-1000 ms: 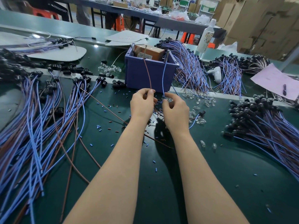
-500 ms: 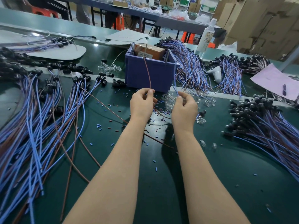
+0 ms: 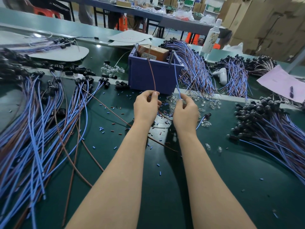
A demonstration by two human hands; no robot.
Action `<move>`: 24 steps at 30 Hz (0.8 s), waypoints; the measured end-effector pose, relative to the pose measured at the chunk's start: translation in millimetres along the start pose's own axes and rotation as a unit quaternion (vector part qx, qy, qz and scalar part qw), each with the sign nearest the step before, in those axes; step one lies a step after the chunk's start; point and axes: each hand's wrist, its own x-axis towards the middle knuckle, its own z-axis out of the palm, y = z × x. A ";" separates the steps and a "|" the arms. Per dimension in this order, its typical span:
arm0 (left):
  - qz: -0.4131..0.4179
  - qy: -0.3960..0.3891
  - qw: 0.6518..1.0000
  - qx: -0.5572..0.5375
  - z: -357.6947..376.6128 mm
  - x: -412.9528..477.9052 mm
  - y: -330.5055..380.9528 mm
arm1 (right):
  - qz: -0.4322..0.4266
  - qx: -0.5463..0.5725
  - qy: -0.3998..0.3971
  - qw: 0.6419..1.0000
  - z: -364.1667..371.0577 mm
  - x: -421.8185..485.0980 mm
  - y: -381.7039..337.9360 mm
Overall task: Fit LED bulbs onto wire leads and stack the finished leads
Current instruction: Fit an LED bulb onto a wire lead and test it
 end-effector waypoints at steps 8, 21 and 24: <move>0.004 0.000 1.000 0.002 -0.1 0.2 -0.4 | -0.004 -0.042 -0.016 0.999 0.4 -4.5 -4.3; 0.004 0.001 1.000 0.009 -0.5 -0.1 0.2 | -0.003 -0.052 -0.036 0.998 0.4 -5.1 -7.0; 0.002 0.006 1.000 0.003 -0.5 -0.5 -0.3 | -0.004 -0.056 -0.034 0.998 -0.2 -5.0 -6.3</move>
